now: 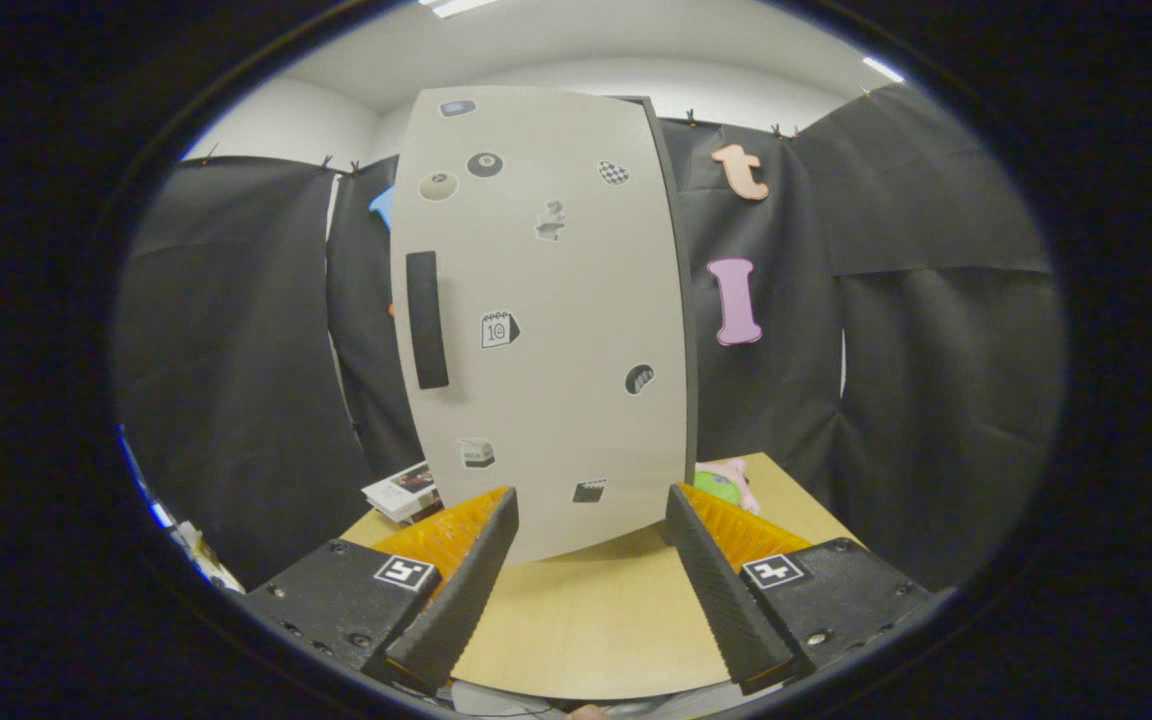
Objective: Open the shoe cabinet door, grab the shoes and put them into the shoe cabinet, then close the shoe cabinet door.
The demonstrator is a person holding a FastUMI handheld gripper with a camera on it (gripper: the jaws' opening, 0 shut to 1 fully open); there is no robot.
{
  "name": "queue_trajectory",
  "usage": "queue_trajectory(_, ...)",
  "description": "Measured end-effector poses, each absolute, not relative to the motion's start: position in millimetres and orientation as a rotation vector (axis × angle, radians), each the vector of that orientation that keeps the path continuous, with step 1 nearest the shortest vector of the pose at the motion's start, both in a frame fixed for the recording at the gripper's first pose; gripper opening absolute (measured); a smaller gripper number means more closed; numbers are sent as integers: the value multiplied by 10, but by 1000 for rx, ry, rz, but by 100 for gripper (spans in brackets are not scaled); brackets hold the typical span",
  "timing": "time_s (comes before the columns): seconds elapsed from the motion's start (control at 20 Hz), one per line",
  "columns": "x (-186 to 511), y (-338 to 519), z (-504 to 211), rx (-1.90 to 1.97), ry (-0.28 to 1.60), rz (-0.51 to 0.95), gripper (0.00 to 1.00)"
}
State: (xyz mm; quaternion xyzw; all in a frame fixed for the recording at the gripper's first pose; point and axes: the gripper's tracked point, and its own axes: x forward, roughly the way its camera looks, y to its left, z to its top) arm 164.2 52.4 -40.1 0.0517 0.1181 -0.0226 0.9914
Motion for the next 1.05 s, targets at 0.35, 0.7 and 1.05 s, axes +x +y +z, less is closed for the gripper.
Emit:
queue_trajectory(0.35, 1139, 373, -249, 78, 185, -77, 97)
queue_trajectory(0.7, 867, 287, -59, 84, 104, -89, 97)
queue_trajectory(1.05, 747, 194, -49, 1, 68, -116, 97)
